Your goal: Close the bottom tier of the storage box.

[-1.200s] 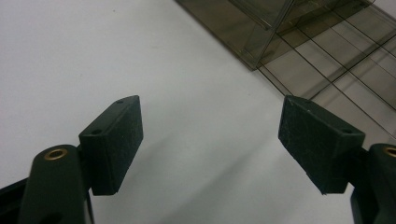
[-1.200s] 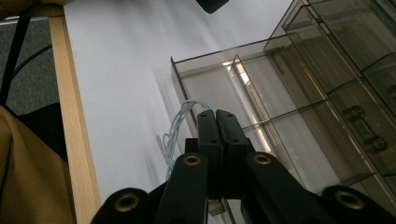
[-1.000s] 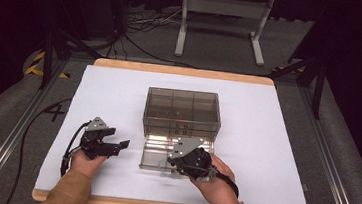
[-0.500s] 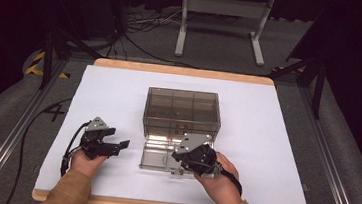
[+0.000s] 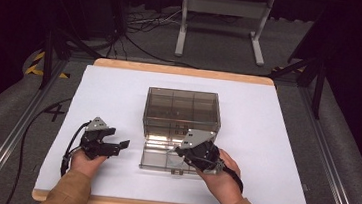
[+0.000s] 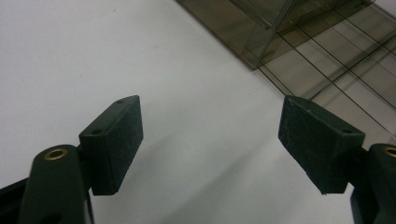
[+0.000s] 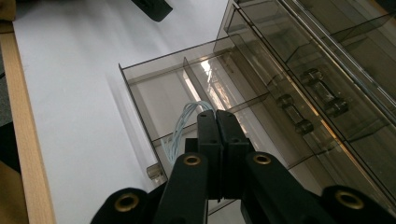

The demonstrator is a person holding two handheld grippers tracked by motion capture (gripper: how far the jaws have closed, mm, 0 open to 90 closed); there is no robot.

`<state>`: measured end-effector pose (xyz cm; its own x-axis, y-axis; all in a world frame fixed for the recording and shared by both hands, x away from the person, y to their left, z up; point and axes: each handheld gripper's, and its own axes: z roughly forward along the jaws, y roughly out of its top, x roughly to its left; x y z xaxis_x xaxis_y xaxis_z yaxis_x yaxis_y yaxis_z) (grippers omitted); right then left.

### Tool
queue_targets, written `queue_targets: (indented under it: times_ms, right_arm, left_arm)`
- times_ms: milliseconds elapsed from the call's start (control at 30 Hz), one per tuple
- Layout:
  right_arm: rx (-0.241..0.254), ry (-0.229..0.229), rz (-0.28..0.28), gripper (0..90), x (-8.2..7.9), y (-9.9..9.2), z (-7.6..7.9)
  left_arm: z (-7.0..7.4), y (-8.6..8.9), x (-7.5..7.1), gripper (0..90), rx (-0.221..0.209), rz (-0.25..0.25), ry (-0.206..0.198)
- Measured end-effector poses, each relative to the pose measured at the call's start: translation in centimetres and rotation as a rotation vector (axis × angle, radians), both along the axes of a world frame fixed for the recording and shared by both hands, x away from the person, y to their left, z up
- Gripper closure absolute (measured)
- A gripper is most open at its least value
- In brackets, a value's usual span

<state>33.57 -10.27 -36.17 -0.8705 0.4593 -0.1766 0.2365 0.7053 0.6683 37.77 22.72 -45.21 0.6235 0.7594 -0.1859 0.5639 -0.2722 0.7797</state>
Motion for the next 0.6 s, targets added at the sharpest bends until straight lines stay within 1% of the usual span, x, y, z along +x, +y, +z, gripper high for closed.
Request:
queue_targets:
  times_ms: [267, 600]
  right_arm:
    - [-0.009, 0.000, -0.018, 89.9, 0.5, -0.2, -0.4]
    - [-0.029, 0.025, -0.016, 89.9, 0.9, -0.1, -1.1]
  left_arm:
    - [0.0, 0.0, 0.0, 22.9, 0.001, 0.000, 0.000]
    - [0.0, 0.0, 0.0, 22.9, 0.002, 0.000, 0.000]
